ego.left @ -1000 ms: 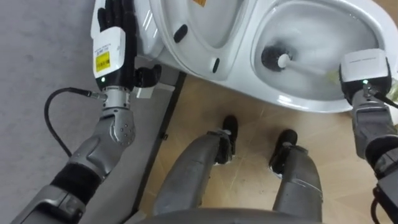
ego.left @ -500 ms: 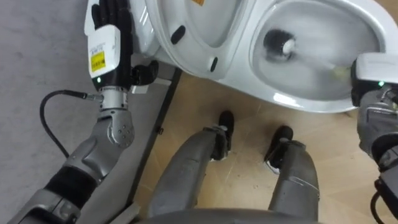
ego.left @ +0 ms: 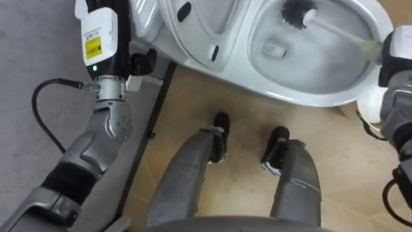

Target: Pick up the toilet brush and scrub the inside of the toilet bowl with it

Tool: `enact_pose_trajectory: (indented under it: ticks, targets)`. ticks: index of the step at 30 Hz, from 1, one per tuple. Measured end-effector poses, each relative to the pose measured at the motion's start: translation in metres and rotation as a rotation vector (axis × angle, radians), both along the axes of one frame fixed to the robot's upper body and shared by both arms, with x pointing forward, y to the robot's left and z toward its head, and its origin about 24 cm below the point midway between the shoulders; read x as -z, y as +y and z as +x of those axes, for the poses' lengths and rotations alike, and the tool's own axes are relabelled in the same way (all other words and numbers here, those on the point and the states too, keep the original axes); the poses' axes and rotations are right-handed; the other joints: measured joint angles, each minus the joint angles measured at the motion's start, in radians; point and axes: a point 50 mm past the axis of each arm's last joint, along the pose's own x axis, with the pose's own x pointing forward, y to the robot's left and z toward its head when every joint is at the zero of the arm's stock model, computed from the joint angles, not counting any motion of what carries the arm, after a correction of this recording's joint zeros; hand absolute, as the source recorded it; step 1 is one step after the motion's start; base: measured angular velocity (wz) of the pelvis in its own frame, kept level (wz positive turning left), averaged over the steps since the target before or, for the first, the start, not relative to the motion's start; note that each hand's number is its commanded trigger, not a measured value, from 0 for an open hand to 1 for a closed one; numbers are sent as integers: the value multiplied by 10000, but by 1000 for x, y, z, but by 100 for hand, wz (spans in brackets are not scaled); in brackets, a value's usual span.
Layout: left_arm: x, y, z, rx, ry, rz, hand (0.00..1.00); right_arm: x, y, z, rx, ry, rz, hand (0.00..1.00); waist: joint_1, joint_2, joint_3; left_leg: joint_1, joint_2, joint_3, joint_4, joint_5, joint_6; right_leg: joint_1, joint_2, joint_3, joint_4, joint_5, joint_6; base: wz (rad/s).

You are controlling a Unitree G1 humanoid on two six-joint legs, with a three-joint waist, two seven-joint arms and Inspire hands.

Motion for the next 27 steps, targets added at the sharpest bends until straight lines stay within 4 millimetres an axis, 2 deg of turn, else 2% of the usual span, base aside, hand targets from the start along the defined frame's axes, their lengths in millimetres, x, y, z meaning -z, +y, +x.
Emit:
enact_pose_trajectory:
  ticks: [1,4,6,11,12,17,18,19,20,24,25,26,27]
  targets:
    - [3,-5,-2,2,116,-160,0,9,6,-5,-7,346,4,100,163,116,-40,45,8,6,-33,-13,24,25,5,22,-46,9,12,-7]
    - [8,-8,-6,-53,205,-147,0,23,12,-15,216,1052,-50,100,299,456,-91,53,29,47,-171,-20,34,60,51,-10,-237,35,27,-4]
    - [11,-6,-10,-176,260,-181,0,23,16,-12,100,1226,-45,100,299,519,-137,128,140,74,-245,-25,24,148,162,-15,-414,129,-18,-15]
    - [18,-2,-15,-363,590,-326,0,31,25,-15,-95,1913,264,100,383,578,-154,498,396,120,-377,-69,-96,599,463,-90,-857,192,-115,-10]
    - [20,-1,-17,-416,682,-355,0,32,26,-15,-130,2002,334,100,390,627,-190,534,477,109,-380,-97,-137,698,561,-110,-994,213,-146,-9]
    - [21,2,-18,-432,718,-595,0,32,26,-16,-182,2094,365,100,390,640,-199,533,528,116,-324,-104,-150,757,543,-191,-988,190,-206,-1]
    - [19,3,-16,-409,650,-684,0,30,24,-15,-148,2150,352,100,424,606,-176,522,527,130,-327,-104,-150,729,536,-180,-977,183,-208,0]
    - [17,3,-14,-337,591,-691,0,27,17,-14,-95,2142,228,100,451,510,-109,481,517,136,-323,-104,-150,661,506,-182,-942,182,-208,0]
    - [16,1,-12,-258,532,-686,0,25,14,-14,-103,2137,181,100,469,533,-125,455,508,133,-313,-103,-149,641,478,-212,-917,178,-209,4]
    - [8,7,-11,31,236,-402,0,10,-6,-10,-205,1901,-38,100,399,178,18,177,310,184,-166,-99,-126,188,164,-76,-368,14,-185,7]
    - [3,7,-10,113,30,-345,0,2,-13,-7,-178,1678,-81,100,331,17,12,-41,285,211,-66,-81,-97,-117,60,6,-96,-53,-175,21]
    - [1,7,-9,124,-99,-338,0,-2,-17,-6,-173,1539,-158,100,314,-43,17,-149,261,230,7,-70,-80,-251,-8,8,38,-94,-182,21]
    - [-3,6,-8,153,-285,-343,0,-11,-23,-2,-120,1178,-243,100,249,-191,19,-337,132,231,200,-68,-75,-476,-71,109,313,-165,-167,18]
